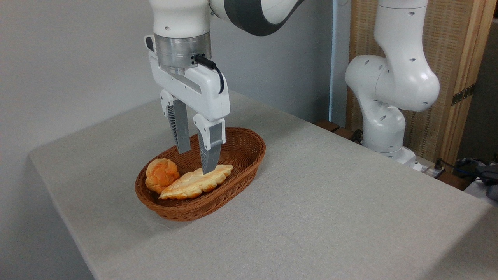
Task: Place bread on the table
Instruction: 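Move the open gripper over the orange bread roll and lower it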
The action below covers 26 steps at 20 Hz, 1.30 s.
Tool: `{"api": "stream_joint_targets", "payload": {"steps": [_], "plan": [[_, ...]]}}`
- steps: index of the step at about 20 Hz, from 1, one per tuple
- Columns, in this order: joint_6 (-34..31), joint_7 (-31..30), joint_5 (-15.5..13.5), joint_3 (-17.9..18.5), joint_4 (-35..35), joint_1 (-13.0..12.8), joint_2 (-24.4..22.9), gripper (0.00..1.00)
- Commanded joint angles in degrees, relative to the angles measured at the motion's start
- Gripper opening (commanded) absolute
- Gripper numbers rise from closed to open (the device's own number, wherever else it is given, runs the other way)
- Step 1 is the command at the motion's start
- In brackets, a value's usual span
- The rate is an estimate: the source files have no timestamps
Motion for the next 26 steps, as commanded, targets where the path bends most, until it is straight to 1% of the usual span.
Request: {"api": "stream_joint_targets", "payload": {"steps": [1,13,18,19,20,23,26], "plan": [[-1.86,0.06,0.15,0.55,0.86,-0.32,-0.15,1.0],[-2.04,0.24,0.41,0.28,0.69,-0.5,-0.24,1.0],[-0.81,0.93,0.58,0.2,0.6,-2.34,0.2,1.0],[-0.54,1.46,0.67,0.19,0.6,-3.3,0.38,1.0],[-0.37,2.16,0.67,0.19,0.51,-3.57,0.38,1.0],[-0.19,8.13,0.67,0.19,0.16,-4.1,0.47,1.0],[-0.01,17.35,0.58,0.11,0.07,-4.45,0.91,1.0]]}}
